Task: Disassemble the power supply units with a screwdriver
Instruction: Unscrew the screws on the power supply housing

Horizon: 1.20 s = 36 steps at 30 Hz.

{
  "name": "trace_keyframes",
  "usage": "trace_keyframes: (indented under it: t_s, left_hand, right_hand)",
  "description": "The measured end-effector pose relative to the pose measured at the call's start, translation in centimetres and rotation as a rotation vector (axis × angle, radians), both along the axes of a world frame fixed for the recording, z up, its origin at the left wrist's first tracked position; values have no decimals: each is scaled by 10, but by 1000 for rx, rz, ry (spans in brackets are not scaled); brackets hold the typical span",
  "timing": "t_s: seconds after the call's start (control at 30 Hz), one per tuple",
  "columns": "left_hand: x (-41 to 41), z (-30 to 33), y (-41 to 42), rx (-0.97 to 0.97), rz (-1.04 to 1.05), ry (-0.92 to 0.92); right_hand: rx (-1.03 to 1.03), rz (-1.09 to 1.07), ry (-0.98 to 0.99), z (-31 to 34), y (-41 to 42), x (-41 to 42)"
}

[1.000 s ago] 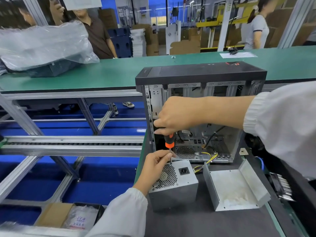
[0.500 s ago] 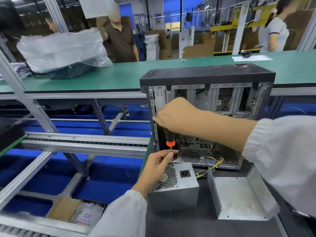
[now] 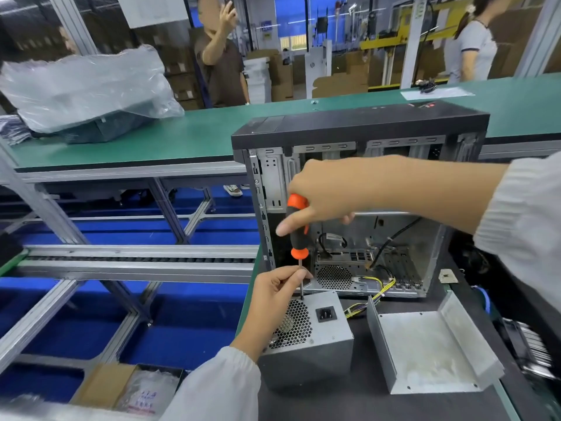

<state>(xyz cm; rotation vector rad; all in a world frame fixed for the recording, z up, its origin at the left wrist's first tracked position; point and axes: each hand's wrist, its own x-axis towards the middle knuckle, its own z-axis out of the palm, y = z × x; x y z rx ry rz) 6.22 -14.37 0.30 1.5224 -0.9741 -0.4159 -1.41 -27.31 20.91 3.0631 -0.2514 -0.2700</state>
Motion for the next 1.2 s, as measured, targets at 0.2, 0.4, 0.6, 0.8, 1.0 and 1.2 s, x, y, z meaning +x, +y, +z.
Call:
trace_keyframes:
  t_s: [0.2, 0.4, 0.6, 0.8, 1.0, 1.2]
  left_hand:
    - [1, -2, -1, -17, 24, 8]
    - [4, 1, -5, -6, 51, 48]
    - [1, 3, -8, -3, -5, 15]
    - [-1, 0, -8, 13, 7, 19]
    - [3, 3, -7, 59, 2, -5]
    - [26, 31, -3, 61, -276, 1]
  right_hand:
    - [-136, 70, -69, -12, 3, 7]
    - [120, 201, 162, 18, -4, 10]
    - [-82, -112, 90, 2, 10, 12]
    - [-127, -273, -18, -8, 8, 6]
    - [-133, -118, -121, -14, 11, 14]
    - [-69, 201, 132, 7, 6, 16]
